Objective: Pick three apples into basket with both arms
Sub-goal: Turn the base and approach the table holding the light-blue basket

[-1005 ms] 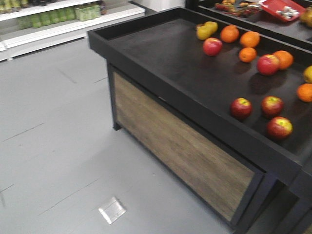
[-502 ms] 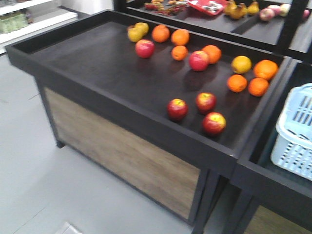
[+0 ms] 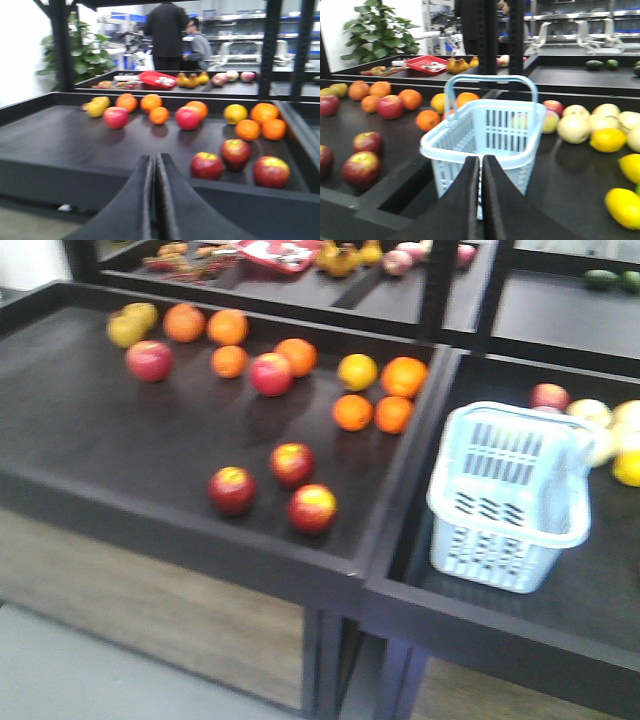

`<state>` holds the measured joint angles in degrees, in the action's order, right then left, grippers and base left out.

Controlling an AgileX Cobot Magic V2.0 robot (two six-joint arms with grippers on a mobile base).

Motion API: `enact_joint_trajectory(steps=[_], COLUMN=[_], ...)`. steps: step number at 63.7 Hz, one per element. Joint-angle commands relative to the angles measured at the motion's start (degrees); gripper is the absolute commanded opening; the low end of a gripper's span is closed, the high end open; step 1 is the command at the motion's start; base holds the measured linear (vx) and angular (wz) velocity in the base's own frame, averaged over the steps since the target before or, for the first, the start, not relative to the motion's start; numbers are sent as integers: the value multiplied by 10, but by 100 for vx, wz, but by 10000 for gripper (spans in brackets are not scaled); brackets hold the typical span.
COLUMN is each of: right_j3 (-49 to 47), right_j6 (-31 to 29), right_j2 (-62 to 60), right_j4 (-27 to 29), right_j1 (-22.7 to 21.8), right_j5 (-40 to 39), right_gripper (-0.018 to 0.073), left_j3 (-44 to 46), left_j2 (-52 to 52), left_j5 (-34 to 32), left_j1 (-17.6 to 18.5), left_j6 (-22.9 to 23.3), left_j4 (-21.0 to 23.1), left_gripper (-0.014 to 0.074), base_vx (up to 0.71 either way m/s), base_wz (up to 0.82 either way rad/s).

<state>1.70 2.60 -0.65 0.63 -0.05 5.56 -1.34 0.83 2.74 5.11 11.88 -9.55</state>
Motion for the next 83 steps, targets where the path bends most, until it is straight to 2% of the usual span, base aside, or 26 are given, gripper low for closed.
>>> enact_joint_trajectory(steps=[1, 34, 83], right_j3=[8, 8, 8], right_j6=[1, 1, 1], right_j2=[-6, -6, -6], right_j4=[-6, -6, -6], right_j1=[-2, -2, -2], right_j5=[-47, -47, -47], right_gripper=[-3, -3, -3], left_j3=[-11, -11, -11], left_j2=[12, 12, 12], left_j5=[-41, -41, -41], left_j1=[0, 0, 0], left_j6=[4, 4, 4], left_j4=[1, 1, 1], left_gripper=[-7, -7, -7], base_vx=[12, 13, 14], base_wz=[-46, -42, -17])
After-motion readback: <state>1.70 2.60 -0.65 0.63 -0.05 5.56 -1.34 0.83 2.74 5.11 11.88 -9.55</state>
